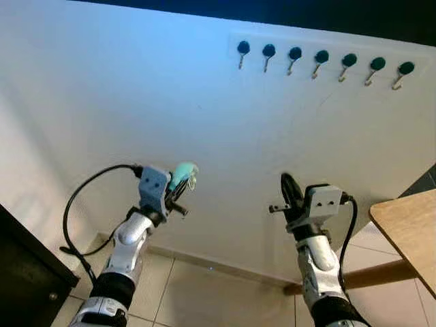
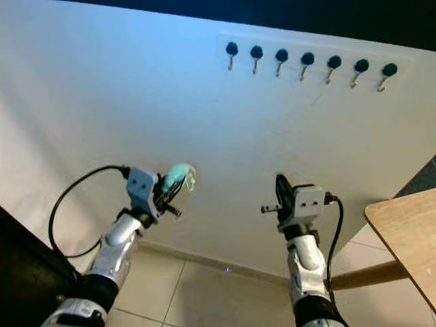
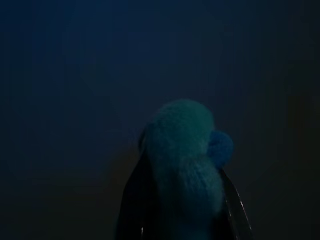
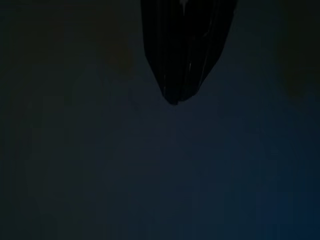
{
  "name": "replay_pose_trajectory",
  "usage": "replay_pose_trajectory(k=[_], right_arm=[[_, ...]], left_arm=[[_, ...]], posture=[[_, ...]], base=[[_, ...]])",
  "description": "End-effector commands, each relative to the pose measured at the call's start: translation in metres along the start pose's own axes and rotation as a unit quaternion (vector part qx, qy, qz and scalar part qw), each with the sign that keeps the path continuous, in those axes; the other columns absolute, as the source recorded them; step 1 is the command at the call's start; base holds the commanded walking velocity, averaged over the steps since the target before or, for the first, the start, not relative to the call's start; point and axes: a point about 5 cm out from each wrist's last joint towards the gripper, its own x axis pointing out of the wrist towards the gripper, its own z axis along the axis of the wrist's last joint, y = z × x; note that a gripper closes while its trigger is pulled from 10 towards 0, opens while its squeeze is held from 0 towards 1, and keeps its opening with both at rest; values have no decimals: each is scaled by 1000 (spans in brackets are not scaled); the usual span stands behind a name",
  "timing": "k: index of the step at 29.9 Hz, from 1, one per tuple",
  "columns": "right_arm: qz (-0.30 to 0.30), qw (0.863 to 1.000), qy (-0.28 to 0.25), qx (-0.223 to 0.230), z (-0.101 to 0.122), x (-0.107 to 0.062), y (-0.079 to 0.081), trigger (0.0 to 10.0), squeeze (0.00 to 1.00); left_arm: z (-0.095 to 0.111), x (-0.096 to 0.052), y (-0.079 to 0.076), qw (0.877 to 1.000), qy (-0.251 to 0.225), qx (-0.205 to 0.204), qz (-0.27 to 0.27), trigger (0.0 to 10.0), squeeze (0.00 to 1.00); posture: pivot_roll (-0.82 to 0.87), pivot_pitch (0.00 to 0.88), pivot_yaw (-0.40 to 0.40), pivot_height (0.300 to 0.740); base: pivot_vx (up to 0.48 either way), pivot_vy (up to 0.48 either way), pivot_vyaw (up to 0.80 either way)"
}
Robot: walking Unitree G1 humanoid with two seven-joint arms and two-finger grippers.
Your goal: Hang keys on a hook
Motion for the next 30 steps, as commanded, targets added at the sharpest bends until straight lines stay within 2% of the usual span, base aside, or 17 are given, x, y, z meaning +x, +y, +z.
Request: replay_pose_trajectory(k=[1, 5, 6, 9, 12, 16, 18, 22, 30], right_arm=[[16, 1000, -14, -6, 5, 0, 5, 10000, 0], [25, 999, -25, -9, 9, 1, 10, 10000, 0], [25, 999, -25, -9, 9, 1, 10, 10000, 0], [12, 999, -31, 8, 14, 1, 12, 10000, 0], [8, 999, -38, 14, 18, 4, 12, 10000, 0], [12, 996, -86, 28, 43, 20, 16, 10000, 0], [14, 995, -93, 29, 47, 22, 16, 10000, 0], [30, 990, -130, 37, 69, 36, 20, 10000, 0], [53, 980, -184, 49, 101, 51, 28, 10000, 0]], left_arm=[[17, 12, -5, 999, -30, -2, -29, 10000, 0], [50, 30, -6, 995, -75, 16, -71, 10000, 0], [50, 30, -6, 995, -75, 16, -71, 10000, 0], [80, 47, -10, 987, -106, 31, -113, 10000, 0], [90, 53, -12, 985, -115, 35, -124, 10000, 0], [121, 68, -15, 978, -152, 38, -139, 10000, 0], [124, 70, -15, 977, -158, 38, -142, 10000, 0], [144, 78, -20, 969, -181, 38, -162, 10000, 0], [156, 84, -20, 966, -189, 42, -171, 10000, 0]], posture=[[61, 30, -44, 740], [61, 37, -46, 740], [61, 37, -46, 740], [64, 44, -45, 740], [62, 46, -41, 740], [55, 49, -30, 740], [55, 49, -30, 740], [55, 52, -31, 740], [55, 57, -30, 740]], base=[[0, 0, 0], [0, 0, 0], [0, 0, 0], [0, 0, 0], [0, 0, 0], [0, 0, 0], [0, 0, 0], [0, 0, 0], [0, 0, 0]])
